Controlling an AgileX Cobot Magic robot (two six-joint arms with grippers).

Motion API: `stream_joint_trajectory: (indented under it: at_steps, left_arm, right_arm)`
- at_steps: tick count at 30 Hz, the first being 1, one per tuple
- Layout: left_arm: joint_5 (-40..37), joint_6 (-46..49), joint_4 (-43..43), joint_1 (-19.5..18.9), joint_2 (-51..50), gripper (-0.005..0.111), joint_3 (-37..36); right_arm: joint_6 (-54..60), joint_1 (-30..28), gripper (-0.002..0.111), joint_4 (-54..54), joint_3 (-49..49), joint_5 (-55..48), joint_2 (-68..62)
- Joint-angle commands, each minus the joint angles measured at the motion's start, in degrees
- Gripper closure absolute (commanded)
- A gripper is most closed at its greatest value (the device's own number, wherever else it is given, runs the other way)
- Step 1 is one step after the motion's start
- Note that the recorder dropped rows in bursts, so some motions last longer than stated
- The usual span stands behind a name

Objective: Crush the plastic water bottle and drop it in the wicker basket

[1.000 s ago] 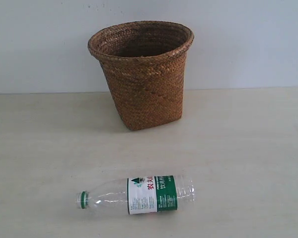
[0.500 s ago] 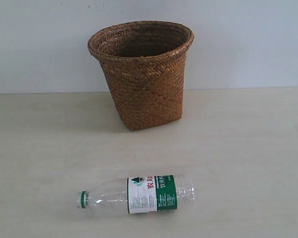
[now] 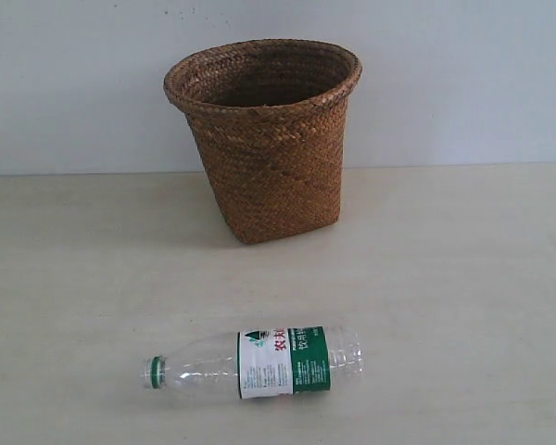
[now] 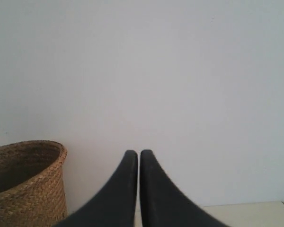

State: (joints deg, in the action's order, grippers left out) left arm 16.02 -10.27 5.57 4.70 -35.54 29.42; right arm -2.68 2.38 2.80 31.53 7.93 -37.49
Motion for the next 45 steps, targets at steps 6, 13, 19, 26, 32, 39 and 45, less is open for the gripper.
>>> stream_joint_trajectory:
  at_steps: [6, 13, 19, 26, 32, 39, 45]
  left_arm:
    - [-6.2, 13.8, -0.5, -0.1, -12.7, 0.102, 8.3]
    - [-27.0, 24.3, -0.7, -0.1, -23.8, 0.102, 17.9]
    - [-42.7, 33.7, 1.4, 0.2, -33.3, 0.102, 24.9]
    - [-60.3, 65.3, 8.1, 9.1, -45.1, 0.102, 30.9]
    - [-63.0, 90.2, 24.2, 9.2, -50.9, 0.102, 30.9]
    - [-68.9, 107.8, 28.0, 9.2, -56.8, 0.063, 30.9]
    - [-67.9, 112.2, 30.8, 9.2, -64.3, 0.034, 30.9]
  right_arm:
    - [7.0, -0.1, 0.108, -0.7, 8.0, -7.1, -12.0]
    - [13.4, 0.1, 0.108, -0.7, 18.0, -23.1, -20.2]
    - [24.2, 0.1, 0.108, 4.5, 26.3, -41.0, -28.4]
    - [48.3, 4.5, 0.108, 29.8, 33.3, -57.3, -41.2]
    - [50.1, 13.8, 0.108, 29.9, 33.3, -56.7, -48.1]
    - [51.2, 19.3, 0.108, 30.0, 33.3, -53.4, -55.4]
    - [52.3, 20.0, 0.108, 30.8, 33.8, -51.5, -59.7]
